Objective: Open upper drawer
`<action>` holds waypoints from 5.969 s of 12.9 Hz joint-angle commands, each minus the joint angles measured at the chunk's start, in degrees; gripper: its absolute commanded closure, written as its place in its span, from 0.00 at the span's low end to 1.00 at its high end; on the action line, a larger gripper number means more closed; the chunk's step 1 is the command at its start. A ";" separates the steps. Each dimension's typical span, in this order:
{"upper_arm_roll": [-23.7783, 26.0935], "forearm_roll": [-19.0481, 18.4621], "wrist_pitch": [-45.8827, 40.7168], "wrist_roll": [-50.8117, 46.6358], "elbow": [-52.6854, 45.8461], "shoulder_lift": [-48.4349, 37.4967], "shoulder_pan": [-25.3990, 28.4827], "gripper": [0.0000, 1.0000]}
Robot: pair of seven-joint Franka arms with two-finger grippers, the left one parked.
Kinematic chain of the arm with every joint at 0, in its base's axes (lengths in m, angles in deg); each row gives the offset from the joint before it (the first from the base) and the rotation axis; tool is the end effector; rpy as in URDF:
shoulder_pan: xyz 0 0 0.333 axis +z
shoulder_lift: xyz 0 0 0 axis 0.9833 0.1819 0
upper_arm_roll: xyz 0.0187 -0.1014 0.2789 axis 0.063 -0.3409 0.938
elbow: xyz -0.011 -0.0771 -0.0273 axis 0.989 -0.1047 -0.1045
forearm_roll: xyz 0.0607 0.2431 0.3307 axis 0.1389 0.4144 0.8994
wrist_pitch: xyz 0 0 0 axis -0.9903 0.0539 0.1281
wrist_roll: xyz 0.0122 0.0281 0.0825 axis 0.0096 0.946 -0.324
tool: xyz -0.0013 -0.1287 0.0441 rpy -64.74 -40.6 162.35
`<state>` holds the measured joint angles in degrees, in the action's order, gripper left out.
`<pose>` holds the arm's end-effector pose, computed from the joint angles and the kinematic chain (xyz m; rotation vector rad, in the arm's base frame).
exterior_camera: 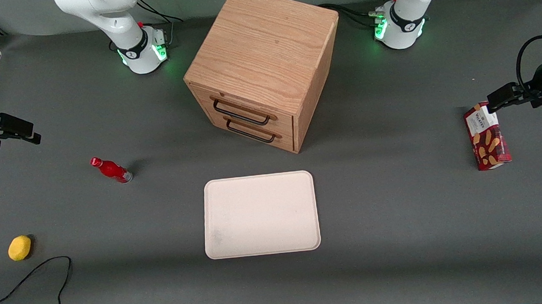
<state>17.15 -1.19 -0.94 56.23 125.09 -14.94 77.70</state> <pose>0.5909 -0.0176 0.5939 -3.1048 0.0031 0.0672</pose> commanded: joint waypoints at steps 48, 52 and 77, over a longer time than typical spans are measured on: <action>8.05 19.42 5.47 24.47 -4.83 20.93 18.43 0.00; 7.96 18.72 6.34 24.55 -4.66 22.17 22.12 0.00; 7.61 15.64 14.08 22.44 5.71 21.38 28.19 0.00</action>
<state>25.44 15.63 11.58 79.21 129.01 7.52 104.83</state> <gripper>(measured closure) 0.000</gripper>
